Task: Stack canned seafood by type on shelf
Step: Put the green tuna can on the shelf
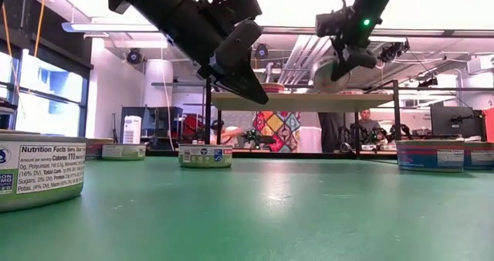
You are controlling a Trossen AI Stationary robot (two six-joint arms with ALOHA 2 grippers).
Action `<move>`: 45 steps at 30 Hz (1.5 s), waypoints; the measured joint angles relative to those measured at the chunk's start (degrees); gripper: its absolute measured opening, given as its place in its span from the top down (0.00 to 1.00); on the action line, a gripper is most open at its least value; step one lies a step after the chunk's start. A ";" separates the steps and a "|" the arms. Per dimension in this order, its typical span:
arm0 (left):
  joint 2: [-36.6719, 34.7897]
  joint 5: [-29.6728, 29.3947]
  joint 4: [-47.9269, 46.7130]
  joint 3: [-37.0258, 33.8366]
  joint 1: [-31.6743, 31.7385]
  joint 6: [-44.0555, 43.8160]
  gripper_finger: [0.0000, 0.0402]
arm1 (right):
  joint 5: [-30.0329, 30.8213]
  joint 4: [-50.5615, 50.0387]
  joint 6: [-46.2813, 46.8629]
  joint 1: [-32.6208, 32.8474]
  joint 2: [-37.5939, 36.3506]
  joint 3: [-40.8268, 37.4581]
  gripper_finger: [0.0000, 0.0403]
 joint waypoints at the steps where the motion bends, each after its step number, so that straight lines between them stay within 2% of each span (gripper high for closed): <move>1: 0.00 0.00 -0.02 0.00 0.00 0.00 1.00 | -1.01 0.73 -0.22 -0.85 0.28 0.00 0.70; 4: 0.00 0.00 -0.04 0.00 0.02 0.00 1.00 | -3.30 1.30 -1.99 -2.31 0.41 0.00 0.69; 9: 0.00 0.00 -0.04 0.00 0.02 0.00 1.00 | -1.65 1.81 -2.70 -2.54 0.32 0.00 0.44; 12: 0.00 0.00 -0.07 -0.02 0.02 0.00 1.00 | -2.04 1.77 -2.57 -2.52 0.30 0.00 0.36; 22: 0.00 0.00 -0.11 -0.02 0.02 -0.02 1.00 | -2.04 -2.16 -0.62 -2.50 0.00 0.00 0.33; 25: 0.00 0.00 -0.11 -0.02 0.02 -0.02 1.00 | -4.09 -3.11 2.58 -2.50 -1.36 0.00 0.36; 29: 0.00 0.00 -0.02 -0.02 0.02 -0.04 1.00 | -15.33 -0.84 6.74 -3.37 -4.10 0.00 0.46; 32: 0.00 0.00 -0.02 -0.02 0.02 -0.07 1.00 | -20.35 3.55 11.89 -5.85 -5.23 0.00 0.59; 36: 0.00 0.00 -0.01 -0.02 0.20 -0.07 1.00 | -19.23 11.80 27.97 -10.94 -4.39 0.05 0.80; 39: 0.00 0.01 -0.01 -0.02 0.35 -0.07 1.00 | -22.44 12.18 30.83 -14.21 -2.36 0.05 0.95; 41: 0.00 0.02 -0.03 -0.02 0.37 -0.07 1.00 | -24.00 11.44 31.81 -15.62 -1.12 0.04 0.98; 45: 0.00 0.02 -0.02 -0.02 0.37 -0.05 1.00 | -24.15 11.06 32.00 -18.15 1.03 0.02 0.94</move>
